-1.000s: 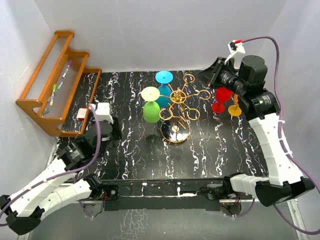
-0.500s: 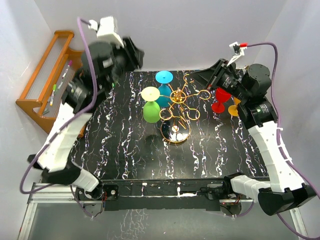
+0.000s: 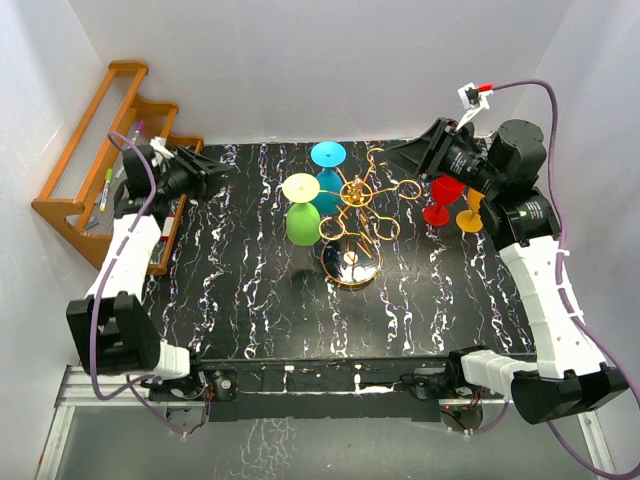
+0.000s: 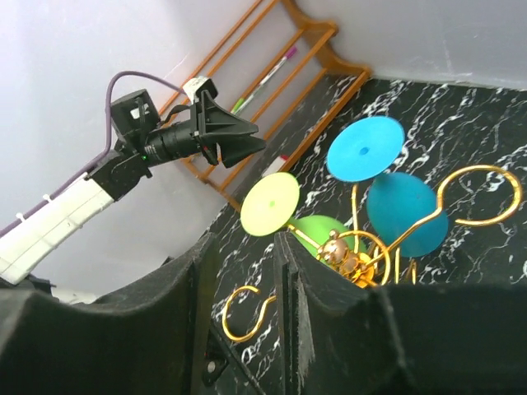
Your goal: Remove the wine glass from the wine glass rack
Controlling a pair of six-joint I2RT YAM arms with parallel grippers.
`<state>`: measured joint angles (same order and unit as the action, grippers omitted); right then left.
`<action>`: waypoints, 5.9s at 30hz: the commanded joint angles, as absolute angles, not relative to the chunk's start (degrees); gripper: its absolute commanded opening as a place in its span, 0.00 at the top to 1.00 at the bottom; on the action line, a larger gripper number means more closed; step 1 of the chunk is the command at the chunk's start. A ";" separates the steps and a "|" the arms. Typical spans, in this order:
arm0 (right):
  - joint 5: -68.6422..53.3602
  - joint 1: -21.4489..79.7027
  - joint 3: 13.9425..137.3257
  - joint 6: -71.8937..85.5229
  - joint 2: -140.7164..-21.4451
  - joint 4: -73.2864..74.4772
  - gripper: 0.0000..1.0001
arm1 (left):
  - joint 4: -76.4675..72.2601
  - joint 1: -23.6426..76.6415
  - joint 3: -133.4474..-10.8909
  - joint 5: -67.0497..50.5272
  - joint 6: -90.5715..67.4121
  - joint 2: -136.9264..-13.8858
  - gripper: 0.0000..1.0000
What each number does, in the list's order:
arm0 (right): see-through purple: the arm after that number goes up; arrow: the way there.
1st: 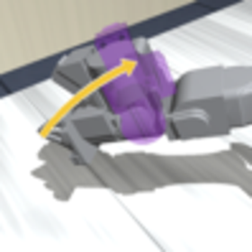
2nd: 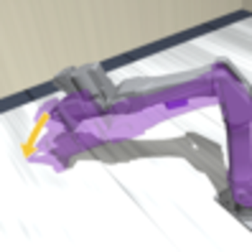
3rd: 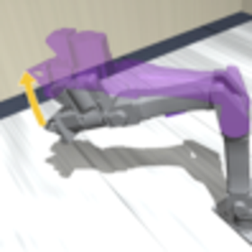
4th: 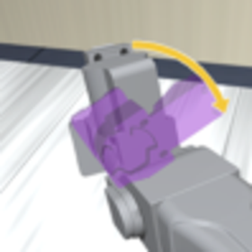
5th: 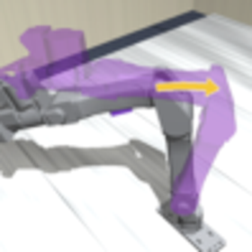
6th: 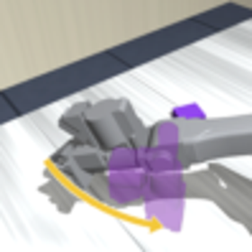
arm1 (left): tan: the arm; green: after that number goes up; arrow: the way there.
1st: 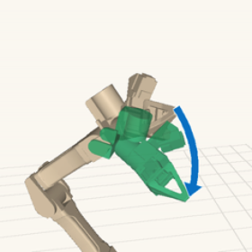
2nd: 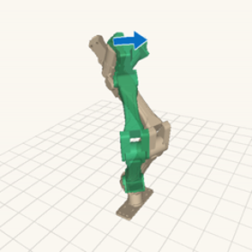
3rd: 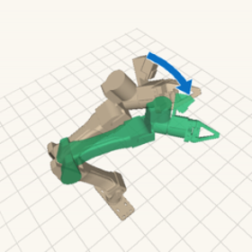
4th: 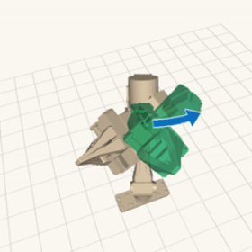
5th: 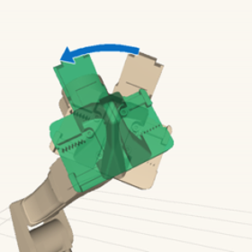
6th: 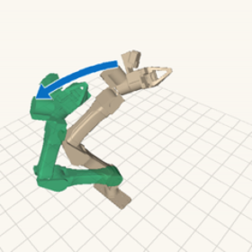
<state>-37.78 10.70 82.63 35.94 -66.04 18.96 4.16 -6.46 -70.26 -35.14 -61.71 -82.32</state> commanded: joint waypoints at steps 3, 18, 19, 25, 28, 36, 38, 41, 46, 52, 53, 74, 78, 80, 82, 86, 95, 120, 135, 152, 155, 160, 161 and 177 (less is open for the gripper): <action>-45.46 10.65 81.77 33.01 -65.64 21.53 0.61 | -0.26 -3.56 -67.14 -49.24 -58.94 -65.04 0.54; -43.42 10.70 81.98 29.70 -61.91 27.02 0.61 | 5.47 6.34 -69.58 -48.05 -54.30 -69.62 0.51; -43.26 10.65 82.15 29.50 -61.76 27.29 0.61 | 5.49 7.24 -69.61 -47.43 -54.05 -70.05 0.51; -43.08 10.64 82.25 28.49 -60.88 28.55 0.61 | 4.71 8.98 -69.70 -46.08 -54.22 -71.54 0.51; -43.22 10.72 81.93 28.56 -60.37 28.33 0.61 | 4.85 10.46 -70.16 -45.36 -53.82 -72.77 0.52; -43.63 10.66 81.02 28.47 -59.51 27.84 0.62 | 4.33 12.93 -70.98 -44.05 -53.53 -75.41 0.52; -43.77 10.72 80.74 28.69 -59.33 27.54 0.62 | 4.16 13.24 -71.18 -43.87 -53.53 -75.97 0.52; -43.83 10.66 80.23 28.96 -59.17 27.14 0.62 | 3.91 13.68 -71.53 -43.86 -53.61 -76.82 0.53; -43.86 10.71 79.36 29.34 -59.05 26.51 0.63 | 3.10 14.32 -71.78 -43.78 -53.96 -77.71 0.56; -43.80 10.67 78.78 29.66 -58.95 25.99 0.63 | 2.65 15.38 -72.60 -43.54 -54.48 -78.13 0.61; -43.86 10.69 78.65 29.70 -58.97 25.96 0.63 | 2.81 15.55 -72.86 -43.55 -54.37 -78.13 0.62; -42.72 10.67 77.33 31.06 -58.18 24.60 0.64 | 9.15 15.91 -76.39 -41.99 -51.22 -78.74 1.00; -42.61 10.68 77.14 31.63 -58.02 24.02 0.64 | 7.37 15.91 -76.66 -42.88 -53.41 -78.81 1.00; -42.59 10.66 76.99 31.84 -57.92 23.78 0.64 | 3.80 15.91 -76.09 -44.29 -56.01 -78.82 1.00; -42.55 10.67 76.75 32.11 -57.65 23.46 0.64 | 1.13 15.92 -75.50 -45.58 -58.30 -79.01 1.00; -42.44 10.67 76.14 32.41 -57.35 23.06 0.64 | -3.10 16.04 -74.71 -47.75 -62.34 -79.66 1.00; -42.63 10.70 75.41 32.96 -57.18 22.38 0.64 | -2.66 17.15 -74.95 -48.66 -62.72 -80.16 1.00; -43.42 10.70 73.65 34.01 -56.31 20.87 0.64 | -0.29 21.06 -80.01 -43.77 -59.02 -85.54 1.00; -43.77 10.70 74.84 33.84 -57.16 21.09 0.64 | 1.13 18.52 -78.84 -41.23 -57.79 -82.98 1.00; -56.66 11.91 79.07 33.07 -63.10 21.79 0.63 | 2.22 10.94 -73.39 -48.65 -54.46 -68.67 1.00; -58.46 15.48 81.10 32.96 -65.01 22.12 0.60 | 10.09 10.99 -75.37 -46.98 -47.62 -64.35 1.00; -54.85 26.95 84.96 31.91 -68.93 23.29 0.59 | 22.83 10.98 -78.27 -43.12 -39.99 -57.21 1.00; -53.12 29.87 85.91 31.18 -69.83 24.08 0.59 | 24.91 10.99 -78.62 -42.53 -39.01 -55.95 1.00; -41.46 50.97 89.23 28.13 -76.19 22.99 0.59 | 27.21 11.24 -71.26 -47.05 -39.84 -41.81 1.00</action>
<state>-43.64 49.91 86.13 29.69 -76.14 25.93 29.87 10.92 -72.75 -43.55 -38.89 -42.63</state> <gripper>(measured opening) 0.415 0.020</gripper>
